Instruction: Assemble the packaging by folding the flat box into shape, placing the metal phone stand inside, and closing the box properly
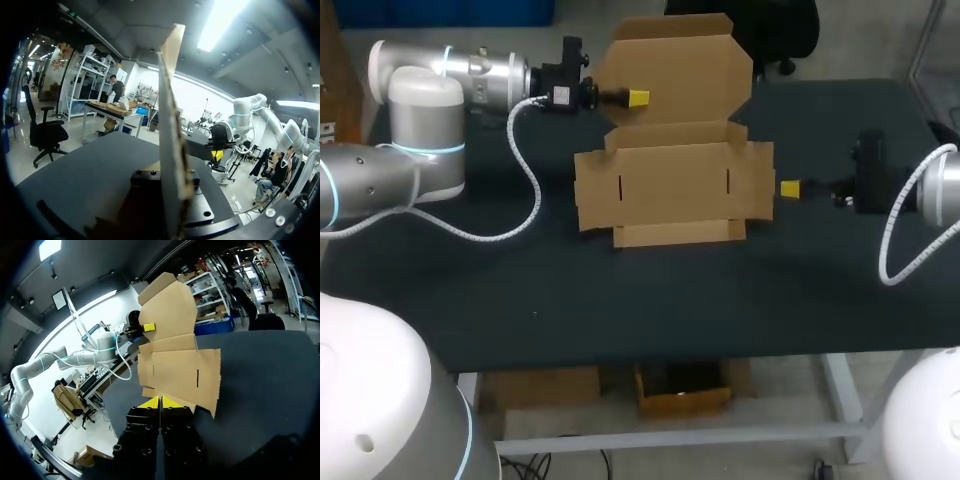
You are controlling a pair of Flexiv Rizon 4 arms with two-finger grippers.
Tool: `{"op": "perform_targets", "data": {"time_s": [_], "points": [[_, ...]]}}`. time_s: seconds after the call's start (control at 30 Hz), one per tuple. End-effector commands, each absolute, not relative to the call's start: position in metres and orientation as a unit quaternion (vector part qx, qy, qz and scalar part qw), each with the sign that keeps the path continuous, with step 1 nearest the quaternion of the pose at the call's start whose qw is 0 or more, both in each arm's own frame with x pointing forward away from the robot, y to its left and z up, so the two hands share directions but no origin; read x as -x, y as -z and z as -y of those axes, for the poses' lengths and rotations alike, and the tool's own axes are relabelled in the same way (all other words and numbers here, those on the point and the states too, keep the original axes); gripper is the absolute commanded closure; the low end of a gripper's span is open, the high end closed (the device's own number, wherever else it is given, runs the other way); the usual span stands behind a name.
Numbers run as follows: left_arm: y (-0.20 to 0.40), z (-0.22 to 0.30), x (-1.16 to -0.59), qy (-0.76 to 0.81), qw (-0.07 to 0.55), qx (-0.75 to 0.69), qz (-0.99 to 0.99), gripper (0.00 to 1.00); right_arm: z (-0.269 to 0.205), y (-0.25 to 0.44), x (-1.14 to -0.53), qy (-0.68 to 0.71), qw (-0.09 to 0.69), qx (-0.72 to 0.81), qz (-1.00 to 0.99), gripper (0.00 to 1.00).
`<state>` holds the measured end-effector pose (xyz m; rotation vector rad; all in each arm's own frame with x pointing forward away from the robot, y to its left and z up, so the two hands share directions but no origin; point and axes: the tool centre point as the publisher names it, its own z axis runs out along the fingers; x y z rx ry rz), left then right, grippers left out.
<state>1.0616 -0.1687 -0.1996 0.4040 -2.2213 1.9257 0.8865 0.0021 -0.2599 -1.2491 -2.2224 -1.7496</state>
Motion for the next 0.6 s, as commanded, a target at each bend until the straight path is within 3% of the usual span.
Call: {"op": "perform_targets", "data": {"time_s": [0.03,0.6], "points": [[0.200,0.168,-1.063,-0.647,0.089,-0.134,0.745,1.00,-0.003,0.258,-0.884,0.562,0.017,0.409,0.718,1.00],[0.195,0.172,-1.059,-0.646,0.076,-0.118,0.750,1.00,-0.025,0.259,-0.872,0.567,0.010,0.374,0.734,1.00]]}}
